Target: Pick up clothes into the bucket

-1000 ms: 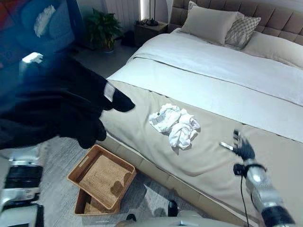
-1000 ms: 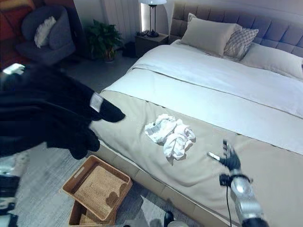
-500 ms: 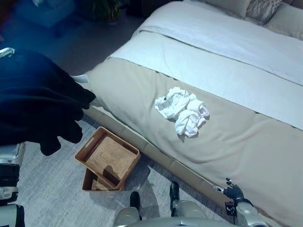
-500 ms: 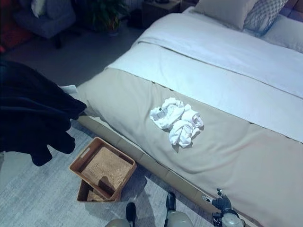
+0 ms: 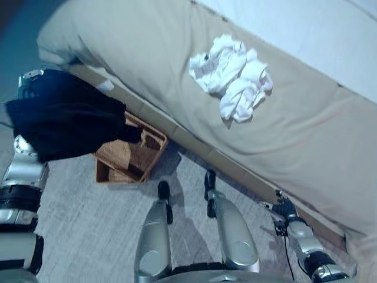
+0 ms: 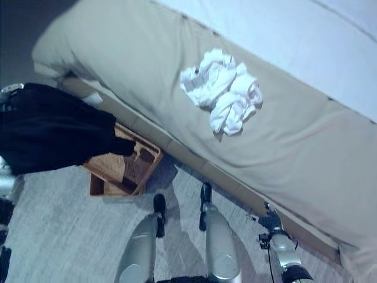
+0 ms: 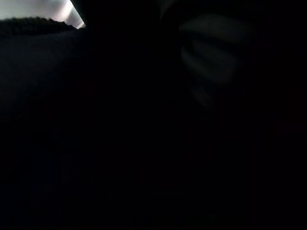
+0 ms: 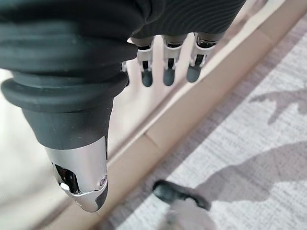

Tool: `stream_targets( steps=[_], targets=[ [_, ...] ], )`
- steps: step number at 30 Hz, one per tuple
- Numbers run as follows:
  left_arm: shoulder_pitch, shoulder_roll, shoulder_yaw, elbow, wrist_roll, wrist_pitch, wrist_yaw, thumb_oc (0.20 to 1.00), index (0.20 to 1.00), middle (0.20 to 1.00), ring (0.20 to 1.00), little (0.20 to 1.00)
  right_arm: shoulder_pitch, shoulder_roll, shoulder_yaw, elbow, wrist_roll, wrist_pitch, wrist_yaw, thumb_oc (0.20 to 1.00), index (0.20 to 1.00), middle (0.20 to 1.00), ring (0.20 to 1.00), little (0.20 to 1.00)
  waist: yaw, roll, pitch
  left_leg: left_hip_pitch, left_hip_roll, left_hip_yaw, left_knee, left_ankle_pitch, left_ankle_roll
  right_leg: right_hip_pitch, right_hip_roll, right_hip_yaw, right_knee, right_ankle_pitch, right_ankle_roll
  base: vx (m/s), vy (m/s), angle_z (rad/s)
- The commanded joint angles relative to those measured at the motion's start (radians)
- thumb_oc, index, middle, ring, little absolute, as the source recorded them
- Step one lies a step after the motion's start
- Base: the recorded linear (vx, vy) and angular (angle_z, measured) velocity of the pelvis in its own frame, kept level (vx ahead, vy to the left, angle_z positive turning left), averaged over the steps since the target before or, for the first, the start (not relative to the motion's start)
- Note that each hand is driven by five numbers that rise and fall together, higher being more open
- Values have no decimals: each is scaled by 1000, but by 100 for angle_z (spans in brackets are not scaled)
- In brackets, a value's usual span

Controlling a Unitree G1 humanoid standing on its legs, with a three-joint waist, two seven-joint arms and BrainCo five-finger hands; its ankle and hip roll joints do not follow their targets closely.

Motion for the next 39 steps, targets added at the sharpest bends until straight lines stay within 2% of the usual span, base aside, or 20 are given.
stream_targets(
  steps=[1,3,4,5,6,12,15,16,17,18,27,33,35,36,37,39],
  targets=[
    [-86,39,13,8,6,-26,62,200,200,200,200,200,29,-40,30,-59,34,-39,-52,1000,1000,1000,1000,1000,-23,-31,-1,-93,-48,-38,89,-8,45,-11,-60,-1,71,-39,48,-50,-8,5],
    [-104,41,-3,14,9,-23,68,200,200,200,200,200,30,-40,29,-79,40,-44,-59,1000,1000,1000,1000,1000,-25,-35,-1,-130,-44,-41,109,-11,45,-43,-60,-4,79,-40,49,-16,-19,11],
    [-134,45,-28,51,4,-18,75,200,200,200,200,200,28,-50,34,-106,50,-55,-74,1000,1000,1000,1000,1000,-28,-43,-1,-180,-35,-51,155,-55,40,-91,-52,2,116,-71,58,-50,-9,12],
    [-138,46,-28,51,5,-18,76,200,200,200,200,200,26,-50,31,-108,50,-55,-74,1000,1000,1000,1000,1000,-30,-45,-1,-201,-39,-44,147,-18,45,-106,-59,-4,103,-41,50,43,5,2],
    [-170,42,-51,111,-6,-7,79,200,200,200,200,200,29,-56,34,-126,65,-62,-86,1000,1000,1000,1000,1000,-36,-52,-1,-237,-29,-52,179,-61,41,-147,-48,0,136,-72,61,0,0,0],
    [-251,31,-102,181,-50,-3,85,200,200,200,200,200,25,-73,33,-179,89,-84,-118,1000,1000,1000,1000,1000,-50,-67,-1,-381,-26,-60,254,-78,47,-284,-44,-5,187,-76,65,1,3,-4],
    [-297,7,-130,254,-73,23,91,200,200,200,200,200,17,-74,46,-198,107,-90,-141,1000,1000,1000,1000,1000,-57,-73,-1,-454,-26,-64,284,-87,53,-357,-48,-10,214,-81,68,8,21,-1],
    [-311,3,-135,297,-71,37,87,363,363,363,363,363,14,-73,51,-198,109,-89,-144,1000,1000,1000,1000,1000,-60,-75,-1,-465,-25,-63,290,-90,54,-369,-48,-12,217,-81,68,23,28,5],
    [-320,-4,-139,323,-65,48,95,708,708,708,708,708,10,-72,56,-196,111,-88,-149,1000,1000,1000,1000,1000,-61,-77,-1,-476,-24,-65,292,-91,56,-380,-49,-15,217,-80,69,25,27,7],
    [-332,-9,-143,350,-65,59,93,1000,1000,1000,1000,1000,6,-70,61,-194,112,-86,-152,1000,1000,1000,1000,1000,-63,-78,-1,-482,-24,-65,297,-93,57,-386,-49,-16,217,-80,69,25,23,10],
    [-327,-40,-112,415,-4,113,145,1000,1000,1000,1000,1000,-8,-73,91,-216,117,-85,-157,1000,1000,1000,1000,1000,-57,-85,-1,-479,-24,-64,272,-92,60,-382,-49,-24,174,-69,72,6,3,0],
    [-309,-37,-104,437,94,168,178,1000,1000,1000,1000,1000,-42,-84,81,-278,135,-101,-166,1000,1000,1000,1000,1000,-55,-83,-1,-442,-26,-63,209,-69,53,-349,-50,-27,120,-54,70,0,0,0],
    [-295,4,-142,454,253,212,159,1000,1000,1000,1000,1000,-63,-104,70,-349,138,-121,-166,1000,1000,1000,1000,1000,-52,-79,-1,-413,-24,-58,180,-59,51,-326,-51,-24,101,-47,70,0,0,0],
    [-296,4,-142,454,254,212,159,1000,1000,1000,1000,1000,-62,-103,70,-350,138,-121,-166,1000,1000,1000,1000,1000,-52,-80,-1,-411,-25,-57,179,-58,51,-325,-51,-24,100,-47,70,0,0,0],
    [-277,24,-157,455,353,232,157,1000,1000,1000,1000,1000,-75,-110,57,-398,134,-134,-167,1000,1000,1000,1000,1000,-49,-74,-1,-388,-23,-48,156,-51,49,-308,-52,-20,90,-43,71,-1,16,-3],
    [-221,18,-120,445,378,238,153,1000,1000,1000,1000,1000,-80,-117,47,-465,121,-144,-166,1000,1000,1000,1000,1000,-42,-69,-1,-361,-23,-42,128,-42,47,-289,-53,-18,77,-38,73,0,0,0]
  ],
)
